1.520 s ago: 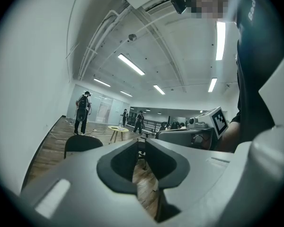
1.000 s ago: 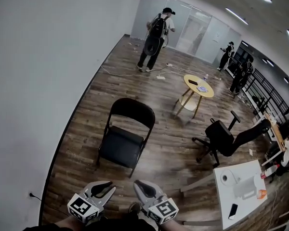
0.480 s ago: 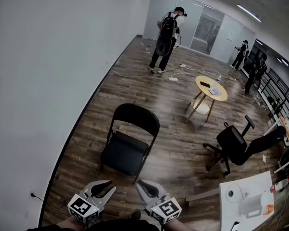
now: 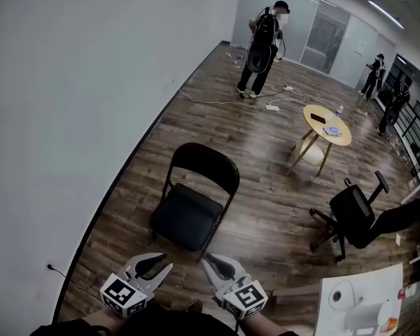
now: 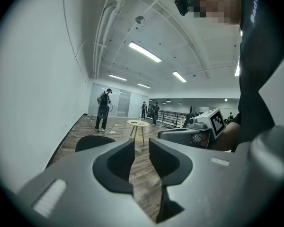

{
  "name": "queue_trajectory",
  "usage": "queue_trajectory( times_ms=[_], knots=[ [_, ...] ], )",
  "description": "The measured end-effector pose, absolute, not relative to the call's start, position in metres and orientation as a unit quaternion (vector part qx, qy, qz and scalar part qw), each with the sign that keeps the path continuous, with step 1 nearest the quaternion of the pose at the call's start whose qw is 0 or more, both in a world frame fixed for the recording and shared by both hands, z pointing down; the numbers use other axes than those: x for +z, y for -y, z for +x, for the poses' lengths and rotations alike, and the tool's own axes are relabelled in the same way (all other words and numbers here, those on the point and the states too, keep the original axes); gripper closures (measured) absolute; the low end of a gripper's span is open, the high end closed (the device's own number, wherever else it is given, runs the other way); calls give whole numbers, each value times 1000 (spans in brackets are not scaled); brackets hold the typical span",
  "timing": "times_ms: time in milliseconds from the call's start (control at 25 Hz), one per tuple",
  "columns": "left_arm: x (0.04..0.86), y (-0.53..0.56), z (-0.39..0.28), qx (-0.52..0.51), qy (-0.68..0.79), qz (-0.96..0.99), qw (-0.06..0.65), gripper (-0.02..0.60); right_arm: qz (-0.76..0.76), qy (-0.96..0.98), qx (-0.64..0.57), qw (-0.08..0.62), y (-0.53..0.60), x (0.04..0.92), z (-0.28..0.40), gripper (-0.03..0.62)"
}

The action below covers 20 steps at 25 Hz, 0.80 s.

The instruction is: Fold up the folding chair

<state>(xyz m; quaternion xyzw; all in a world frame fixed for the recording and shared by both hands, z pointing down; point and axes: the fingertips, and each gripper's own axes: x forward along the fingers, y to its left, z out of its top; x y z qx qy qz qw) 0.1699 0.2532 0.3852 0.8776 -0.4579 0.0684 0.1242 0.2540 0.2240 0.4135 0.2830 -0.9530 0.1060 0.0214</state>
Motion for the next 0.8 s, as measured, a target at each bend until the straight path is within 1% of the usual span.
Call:
queue_trajectory(
  times_ms=[400,800],
  knots=[
    [403,-230,177,54,442,887,125,472,278,955,104,24,-198,413,253,543],
    [400,-171,150,37,408,903,127,463,294,950,91,41,-149,405,219,534]
  ],
)
